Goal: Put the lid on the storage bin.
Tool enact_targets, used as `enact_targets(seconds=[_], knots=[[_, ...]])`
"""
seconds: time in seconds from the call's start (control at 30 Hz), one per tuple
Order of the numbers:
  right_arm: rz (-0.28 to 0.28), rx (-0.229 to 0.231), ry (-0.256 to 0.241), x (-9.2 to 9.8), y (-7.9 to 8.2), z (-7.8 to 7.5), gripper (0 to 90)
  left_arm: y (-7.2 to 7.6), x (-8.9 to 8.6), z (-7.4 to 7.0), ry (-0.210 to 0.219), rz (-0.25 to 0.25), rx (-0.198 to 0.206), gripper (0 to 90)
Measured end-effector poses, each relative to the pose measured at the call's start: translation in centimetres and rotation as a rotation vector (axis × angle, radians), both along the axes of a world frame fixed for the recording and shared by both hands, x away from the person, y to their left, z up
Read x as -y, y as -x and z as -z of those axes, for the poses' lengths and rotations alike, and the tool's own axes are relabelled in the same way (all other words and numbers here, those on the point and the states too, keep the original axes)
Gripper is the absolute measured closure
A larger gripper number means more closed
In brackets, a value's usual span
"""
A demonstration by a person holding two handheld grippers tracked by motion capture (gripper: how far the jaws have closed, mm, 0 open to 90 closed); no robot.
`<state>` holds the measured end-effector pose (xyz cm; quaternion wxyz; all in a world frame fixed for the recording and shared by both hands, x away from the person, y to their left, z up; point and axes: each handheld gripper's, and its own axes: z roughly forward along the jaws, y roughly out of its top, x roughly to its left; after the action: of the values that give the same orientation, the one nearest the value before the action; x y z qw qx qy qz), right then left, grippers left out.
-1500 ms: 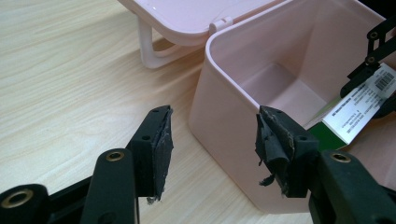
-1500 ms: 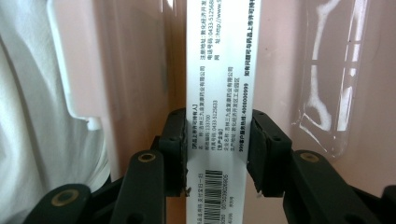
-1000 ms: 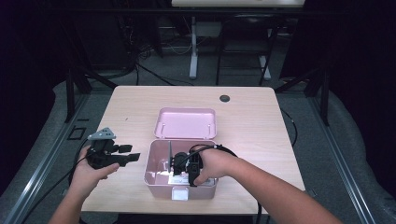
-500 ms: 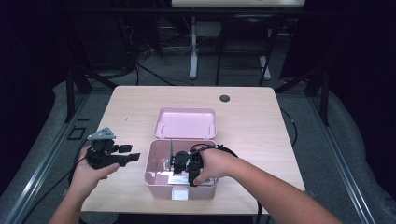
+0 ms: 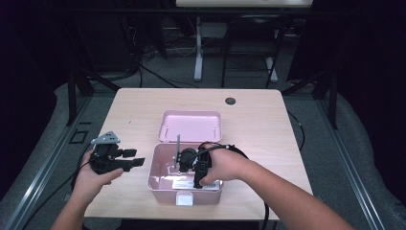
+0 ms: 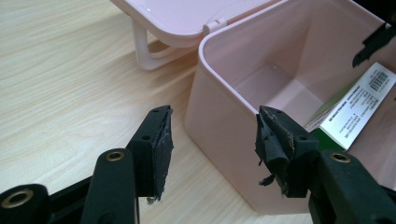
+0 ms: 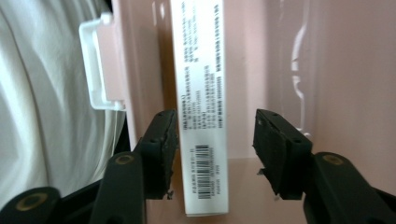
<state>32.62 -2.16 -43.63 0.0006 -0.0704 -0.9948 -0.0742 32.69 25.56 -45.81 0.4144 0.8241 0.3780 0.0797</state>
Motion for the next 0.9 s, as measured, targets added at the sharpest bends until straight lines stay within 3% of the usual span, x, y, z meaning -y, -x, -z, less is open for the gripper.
enact_targets(seconds=[0.33,0.4,0.63,0.9], knots=[[0.095,0.078,-0.118,2.2,-0.4,-2.3,41.6,0.2,0.6,-0.1,-0.008,0.018,0.008,46.1],[0.134,0.097,-0.151,2.9,-0.5,-2.5,40.8,0.2,0.7,-0.1,-0.013,0.013,0.014,46.1],[0.189,0.109,-0.222,4.7,-0.5,-2.7,34.8,0.3,1.0,-0.1,-0.003,0.013,0.029,46.1],[0.233,0.13,-0.261,5.6,-0.7,-2.4,32.1,0.3,1.1,0.0,-0.004,-0.003,0.031,42.8]])
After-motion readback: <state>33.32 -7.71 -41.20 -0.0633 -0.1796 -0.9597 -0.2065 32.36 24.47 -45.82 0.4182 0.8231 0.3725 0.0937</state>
